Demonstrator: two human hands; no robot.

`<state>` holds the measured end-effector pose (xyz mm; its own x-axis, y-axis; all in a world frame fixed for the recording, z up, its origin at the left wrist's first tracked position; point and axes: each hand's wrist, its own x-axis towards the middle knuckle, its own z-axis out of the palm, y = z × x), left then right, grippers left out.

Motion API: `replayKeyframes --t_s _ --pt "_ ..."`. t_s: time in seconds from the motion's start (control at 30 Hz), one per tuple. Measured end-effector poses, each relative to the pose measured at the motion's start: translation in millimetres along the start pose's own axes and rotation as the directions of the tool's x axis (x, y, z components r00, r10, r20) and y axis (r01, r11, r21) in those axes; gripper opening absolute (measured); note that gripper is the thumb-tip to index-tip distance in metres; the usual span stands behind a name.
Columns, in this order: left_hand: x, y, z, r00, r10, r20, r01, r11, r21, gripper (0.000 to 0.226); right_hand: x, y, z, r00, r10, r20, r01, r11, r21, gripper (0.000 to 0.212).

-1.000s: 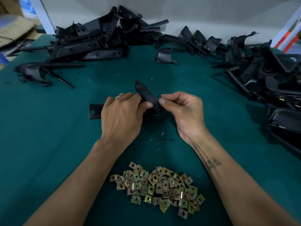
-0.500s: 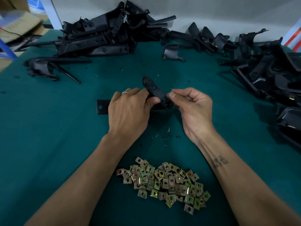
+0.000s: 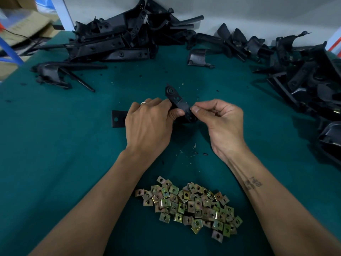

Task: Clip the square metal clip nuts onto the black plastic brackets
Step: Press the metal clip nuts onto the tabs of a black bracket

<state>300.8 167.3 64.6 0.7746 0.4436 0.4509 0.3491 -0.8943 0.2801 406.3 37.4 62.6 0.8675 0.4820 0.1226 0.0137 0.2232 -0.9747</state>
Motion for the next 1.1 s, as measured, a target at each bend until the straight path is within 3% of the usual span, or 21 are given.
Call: replayKeyframes --t_s 0.37,0.53,0.67,0.87,0.93,1.0,1.1 --pt "-1 0 1 1.000 0.012 -0.019 -0.012 1.000 0.003 0.047 -2 0 -1 0.997 0.053 0.054 -0.055 0.998 0.039 0.027" --pt "-2 0 0 0.997 -0.031 -0.074 0.030 1.000 -0.008 0.043 -5 -8 0 0.975 0.137 0.174 -0.167 0.970 0.177 0.010" --pt "-3 0 -1 0.996 -0.027 -0.087 0.027 1.000 -0.006 0.038 -6 -17 -6 0.931 0.196 0.307 -0.269 0.939 0.216 0.035" --pt "-3 0 -2 0.997 0.017 -0.075 -0.015 1.000 0.024 0.043 -13 -18 -14 0.918 0.246 0.312 -0.330 0.909 0.254 0.026" --pt "-2 2 -2 0.997 0.029 -0.069 -0.028 0.999 0.017 0.049 -26 -17 -19 0.944 0.209 0.257 -0.255 0.953 0.164 0.025" --pt "-3 5 -1 0.994 0.056 -0.089 -0.056 0.998 -0.002 0.051 -47 -19 -28 0.984 0.122 0.128 -0.117 0.992 -0.045 0.028" --pt "-3 5 -1 0.990 0.083 -0.118 -0.087 0.996 -0.032 0.043 -83 -29 -56 0.978 0.021 0.205 0.053 0.935 -0.350 0.031"
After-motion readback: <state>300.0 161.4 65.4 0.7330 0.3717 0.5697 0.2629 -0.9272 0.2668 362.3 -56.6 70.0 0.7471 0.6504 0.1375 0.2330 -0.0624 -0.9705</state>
